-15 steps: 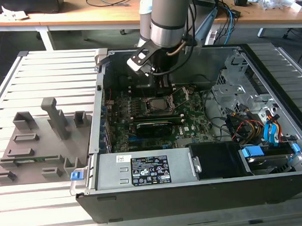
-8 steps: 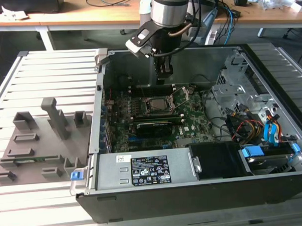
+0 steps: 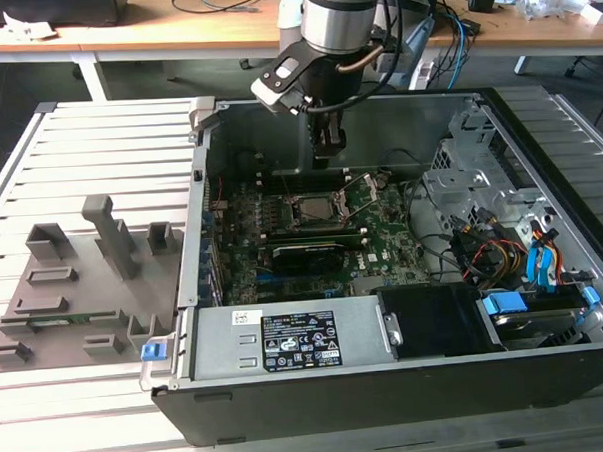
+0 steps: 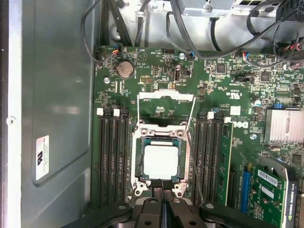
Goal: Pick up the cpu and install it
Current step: 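Close the cpu cover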
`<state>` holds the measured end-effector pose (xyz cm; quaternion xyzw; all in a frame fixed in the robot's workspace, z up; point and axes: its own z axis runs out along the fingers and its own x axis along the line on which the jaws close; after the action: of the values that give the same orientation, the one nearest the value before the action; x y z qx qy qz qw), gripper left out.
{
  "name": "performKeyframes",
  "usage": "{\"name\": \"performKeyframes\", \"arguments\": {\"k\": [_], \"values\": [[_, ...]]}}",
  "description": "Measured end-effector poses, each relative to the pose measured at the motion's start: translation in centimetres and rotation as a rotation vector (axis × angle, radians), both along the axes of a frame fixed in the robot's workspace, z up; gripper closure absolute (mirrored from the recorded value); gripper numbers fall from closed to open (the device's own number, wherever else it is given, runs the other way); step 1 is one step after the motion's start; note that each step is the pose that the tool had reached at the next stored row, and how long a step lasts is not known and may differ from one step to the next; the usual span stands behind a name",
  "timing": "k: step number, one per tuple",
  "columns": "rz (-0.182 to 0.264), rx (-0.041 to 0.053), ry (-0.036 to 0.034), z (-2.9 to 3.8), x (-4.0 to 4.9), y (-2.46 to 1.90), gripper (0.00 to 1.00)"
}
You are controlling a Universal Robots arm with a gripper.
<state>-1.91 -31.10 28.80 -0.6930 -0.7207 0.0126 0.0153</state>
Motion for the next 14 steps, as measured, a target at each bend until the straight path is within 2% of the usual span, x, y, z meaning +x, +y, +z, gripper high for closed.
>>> {"name": "performKeyframes", "arguments": {"k": [1,2,6,9,11,14], "values": [[0.000,0.0002,0.0024,-0.02,0.59,-0.06,0.89],[0.000,0.0003,0.0091,-0.04,2.18,-0.10,0.89],[0.000,0.0000,0.0277,-0.18,5.78,-0.11,0.89],[0.000,-0.0002,0.0430,-0.83,8.86,-0.13,0.89],[0.000,0.0000,0.0489,-1.51,10.23,-0.12,0.89],[0.000,0.0000,0.0493,-2.50,11.14,-0.12,0.89]]}}
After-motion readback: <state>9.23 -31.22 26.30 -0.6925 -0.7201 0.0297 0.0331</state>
